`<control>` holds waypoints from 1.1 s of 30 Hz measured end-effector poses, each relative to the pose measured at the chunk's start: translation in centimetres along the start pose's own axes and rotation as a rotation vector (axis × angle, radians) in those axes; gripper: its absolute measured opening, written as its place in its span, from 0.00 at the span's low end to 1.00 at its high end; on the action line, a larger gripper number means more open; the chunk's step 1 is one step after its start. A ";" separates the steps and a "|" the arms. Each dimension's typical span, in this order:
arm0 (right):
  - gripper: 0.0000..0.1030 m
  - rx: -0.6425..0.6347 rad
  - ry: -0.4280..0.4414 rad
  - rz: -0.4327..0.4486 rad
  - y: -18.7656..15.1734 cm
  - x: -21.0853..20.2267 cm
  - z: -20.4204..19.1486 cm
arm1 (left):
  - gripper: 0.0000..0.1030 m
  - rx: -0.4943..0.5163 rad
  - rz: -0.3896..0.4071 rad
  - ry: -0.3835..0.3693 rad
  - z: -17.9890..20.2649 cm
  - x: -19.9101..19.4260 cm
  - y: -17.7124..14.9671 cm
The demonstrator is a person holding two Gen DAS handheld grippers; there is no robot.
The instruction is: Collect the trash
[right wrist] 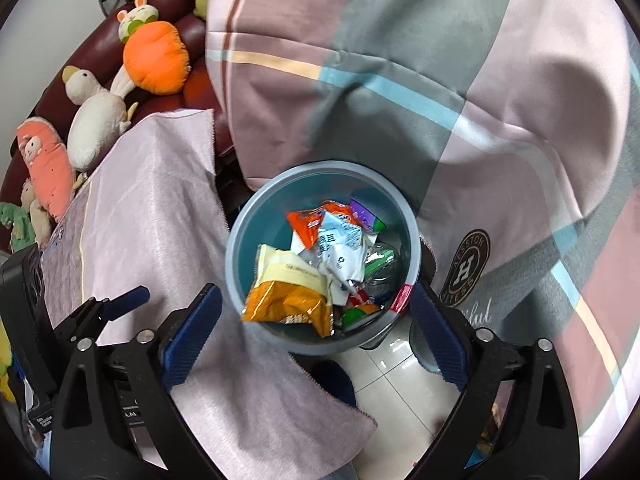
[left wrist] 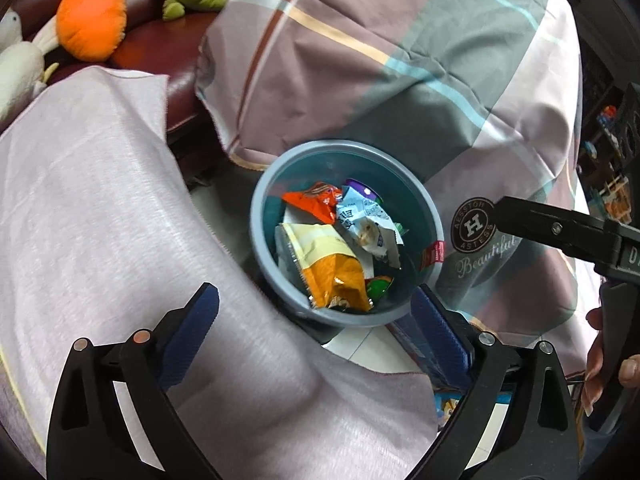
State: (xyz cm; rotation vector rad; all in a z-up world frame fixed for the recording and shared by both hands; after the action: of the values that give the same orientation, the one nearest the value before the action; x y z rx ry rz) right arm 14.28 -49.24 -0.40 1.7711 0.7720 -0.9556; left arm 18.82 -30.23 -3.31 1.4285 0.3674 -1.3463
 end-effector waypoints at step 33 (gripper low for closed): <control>0.93 -0.233 -0.017 0.071 -8.7 -6.8 -7.4 | 0.96 -0.131 0.105 0.153 -3.1 -10.7 -8.5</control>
State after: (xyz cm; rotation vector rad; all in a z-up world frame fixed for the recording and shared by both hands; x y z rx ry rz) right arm 5.71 -39.84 3.44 1.5752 0.7718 -0.7992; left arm 10.33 -19.98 1.08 1.4244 0.4657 -1.1115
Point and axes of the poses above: each gripper's, at about its wrist camera, not at the fingertips, and x roughly the way its jaws point, z to its right, y to its top, the point moved 1 cm from there along x, roughly the way its jaws point, and after that the axes turned 2 degrees about -y, right-handed, at the moved point
